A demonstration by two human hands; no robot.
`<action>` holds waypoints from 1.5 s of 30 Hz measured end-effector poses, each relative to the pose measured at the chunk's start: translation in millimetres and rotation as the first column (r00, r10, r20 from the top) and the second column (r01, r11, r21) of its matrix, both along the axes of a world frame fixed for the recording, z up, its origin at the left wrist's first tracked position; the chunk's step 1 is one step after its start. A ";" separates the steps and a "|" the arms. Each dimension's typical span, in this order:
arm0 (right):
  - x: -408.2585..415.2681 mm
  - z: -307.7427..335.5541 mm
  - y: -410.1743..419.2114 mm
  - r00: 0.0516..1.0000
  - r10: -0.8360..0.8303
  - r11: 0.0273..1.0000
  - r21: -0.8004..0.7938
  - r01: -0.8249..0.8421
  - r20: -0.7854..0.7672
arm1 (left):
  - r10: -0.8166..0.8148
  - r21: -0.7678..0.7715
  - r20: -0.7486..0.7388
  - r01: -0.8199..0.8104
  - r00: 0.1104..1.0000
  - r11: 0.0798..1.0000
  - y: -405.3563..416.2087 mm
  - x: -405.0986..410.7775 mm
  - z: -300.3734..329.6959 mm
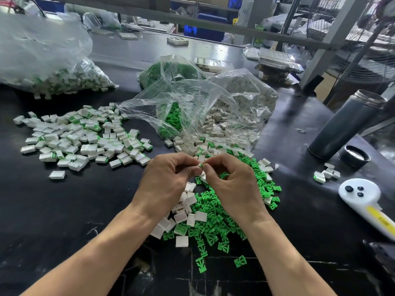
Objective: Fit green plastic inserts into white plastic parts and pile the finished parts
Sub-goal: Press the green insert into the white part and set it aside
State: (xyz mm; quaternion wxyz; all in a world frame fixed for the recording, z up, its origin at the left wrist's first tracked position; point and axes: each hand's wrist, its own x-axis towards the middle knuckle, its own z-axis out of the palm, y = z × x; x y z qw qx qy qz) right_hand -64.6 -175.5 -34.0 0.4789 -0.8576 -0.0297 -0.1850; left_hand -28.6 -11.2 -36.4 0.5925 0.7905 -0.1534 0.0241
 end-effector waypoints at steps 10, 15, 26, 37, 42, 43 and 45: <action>2.5 1.3 -1.4 1.000 -0.001 0.997 -0.073 0.002 0.017 | 0.009 0.024 0.035 -0.010 0.999 1.000 -0.2 2.2 -1.8; 1.4 3.1 -1.4 0.999 0.020 0.997 -0.070 -0.018 0.029 | 0.031 0.130 0.103 -0.045 0.994 0.990 1.6 2.4 -2.4; -2.5 6.7 1.0 0.999 0.037 0.993 -0.108 -0.039 -0.013 | 0.040 0.198 0.169 -0.074 0.985 0.977 3.0 0.7 3.1; 1.9 -0.5 2.2 0.996 0.037 0.992 0.126 -0.027 -0.077 | 0.051 0.156 0.125 -0.070 0.991 0.985 0.1 2.1 -1.8; -0.5 2.1 0.3 0.988 0.112 0.922 0.381 -0.064 -0.105 | 0.003 -0.061 -0.032 -0.005 0.999 0.998 2.1 6.0 -0.6; -0.7 2.4 0.3 0.986 0.121 0.924 0.375 -0.070 -0.113 | -0.007 -0.075 -0.040 0.004 0.999 0.997 2.0 5.8 -0.1; -0.8 1.9 0.0 0.983 0.124 0.928 0.368 -0.067 -0.135 | -0.021 -0.083 -0.044 0.017 0.999 0.996 1.8 5.2 0.1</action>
